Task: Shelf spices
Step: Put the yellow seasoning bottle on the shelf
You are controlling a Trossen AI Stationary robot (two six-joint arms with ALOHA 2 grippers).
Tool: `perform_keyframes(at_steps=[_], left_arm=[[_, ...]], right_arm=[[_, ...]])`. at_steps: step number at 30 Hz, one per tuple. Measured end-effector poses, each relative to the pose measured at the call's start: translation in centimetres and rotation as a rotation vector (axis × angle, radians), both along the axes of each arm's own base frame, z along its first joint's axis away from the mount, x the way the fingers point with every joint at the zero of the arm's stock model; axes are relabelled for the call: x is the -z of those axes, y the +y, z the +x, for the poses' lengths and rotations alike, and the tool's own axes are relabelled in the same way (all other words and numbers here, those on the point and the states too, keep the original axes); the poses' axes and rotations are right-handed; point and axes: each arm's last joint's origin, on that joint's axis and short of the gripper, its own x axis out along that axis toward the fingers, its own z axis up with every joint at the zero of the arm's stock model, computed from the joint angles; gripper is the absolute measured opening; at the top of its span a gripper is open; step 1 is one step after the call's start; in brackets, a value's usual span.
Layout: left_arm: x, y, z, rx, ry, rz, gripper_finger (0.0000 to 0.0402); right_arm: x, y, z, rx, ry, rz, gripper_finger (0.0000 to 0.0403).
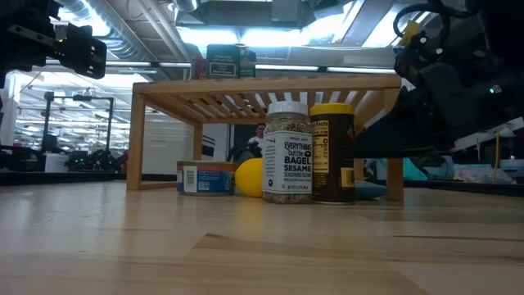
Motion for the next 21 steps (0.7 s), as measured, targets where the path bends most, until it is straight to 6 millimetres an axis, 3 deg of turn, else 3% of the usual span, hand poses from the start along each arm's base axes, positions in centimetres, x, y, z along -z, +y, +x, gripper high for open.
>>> perform_keyframes(at_steps=[10, 21], left_arm=[[0.0, 0.0, 0.0, 0.000, 0.000, 0.000, 0.0266], [0.0, 0.0, 0.0, 0.000, 0.000, 0.000, 0.0266]], right_arm=[[-0.1, -1.1, 0.8, -0.025, -0.002, 0.050, 0.0295], [-0.4, -1.0, 1.0, -0.060, -0.014, 0.054, 0.0296]])
